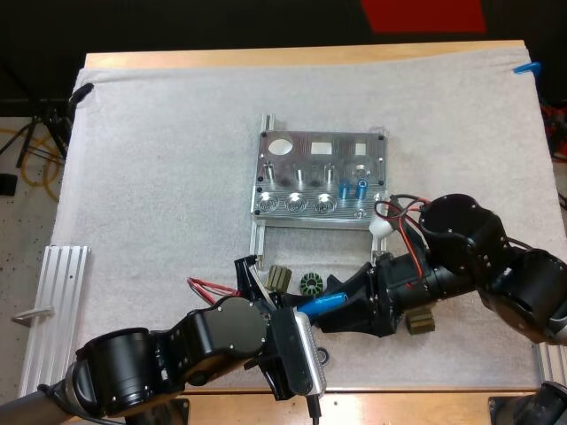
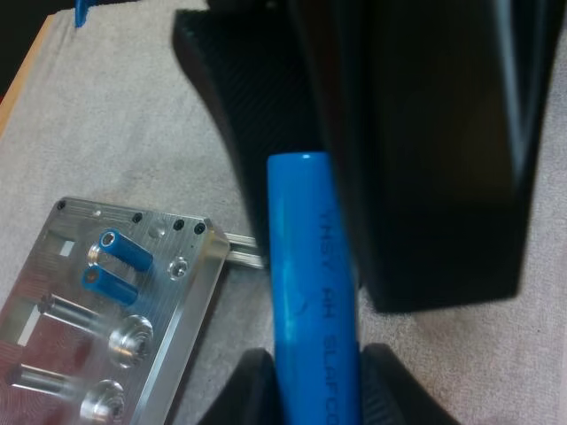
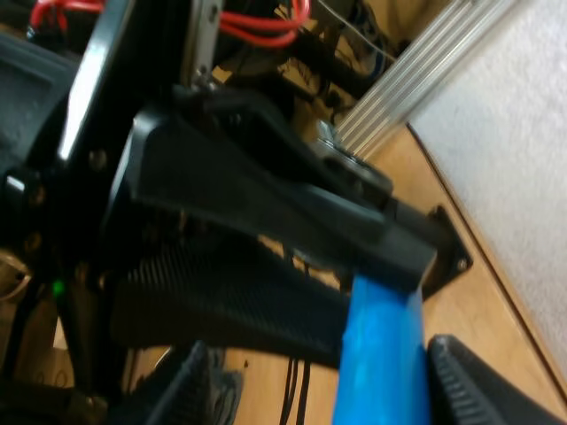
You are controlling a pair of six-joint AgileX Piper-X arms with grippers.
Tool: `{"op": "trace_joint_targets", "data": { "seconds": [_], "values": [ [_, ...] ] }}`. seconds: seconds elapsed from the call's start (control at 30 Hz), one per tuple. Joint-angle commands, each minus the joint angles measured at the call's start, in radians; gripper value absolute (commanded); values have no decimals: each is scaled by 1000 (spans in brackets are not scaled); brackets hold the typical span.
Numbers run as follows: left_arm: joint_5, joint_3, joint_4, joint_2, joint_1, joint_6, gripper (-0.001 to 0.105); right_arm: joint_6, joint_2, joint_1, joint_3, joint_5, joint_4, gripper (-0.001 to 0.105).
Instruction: Load cells from left to right
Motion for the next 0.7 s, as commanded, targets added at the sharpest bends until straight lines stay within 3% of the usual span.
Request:
{"op": "trace_joint_targets", "data": {
  "seconds": [0.0, 0.03, 0.2, 0.27, 0.33, 0.43, 0.5, 0.53, 0.6, 0.67],
  "values": [
    [-18, -3, 0, 3, -1, 3, 0, 9, -4, 5, -2, -5, -41, 50],
    [-18, -3, 0, 3, -1, 3, 0, 14, -4, 5, -2, -4, -47, 49],
    [-18, -3, 0, 3, -1, 7, 0, 34, -4, 4, -2, 23, -39, 10],
    [-18, -3, 0, 3, -1, 6, 0, 34, -4, 4, -2, 23, -39, 0],
    [-18, -3, 4, 3, -1, 6, 4, 34, -4, 4, -2, 23, -37, 0],
    [-30, -3, 25, 3, -1, -12, 20, 34, -4, 4, -2, 56, -38, 0],
    [-44, -3, 56, -13, -1, -44, 42, 34, -4, 4, -2, 123, -38, 0],
    [-44, -3, 63, -15, -1, -48, 46, 34, -4, 4, -2, 138, -38, 0],
    [-105, -3, 100, -31, -1, -99, 61, 34, -4, 4, -2, 231, -37, 0],
    [-163, -3, 120, -60, -1, -124, 62, 34, -4, 4, -6, 305, -34, 0]
  ]
}}
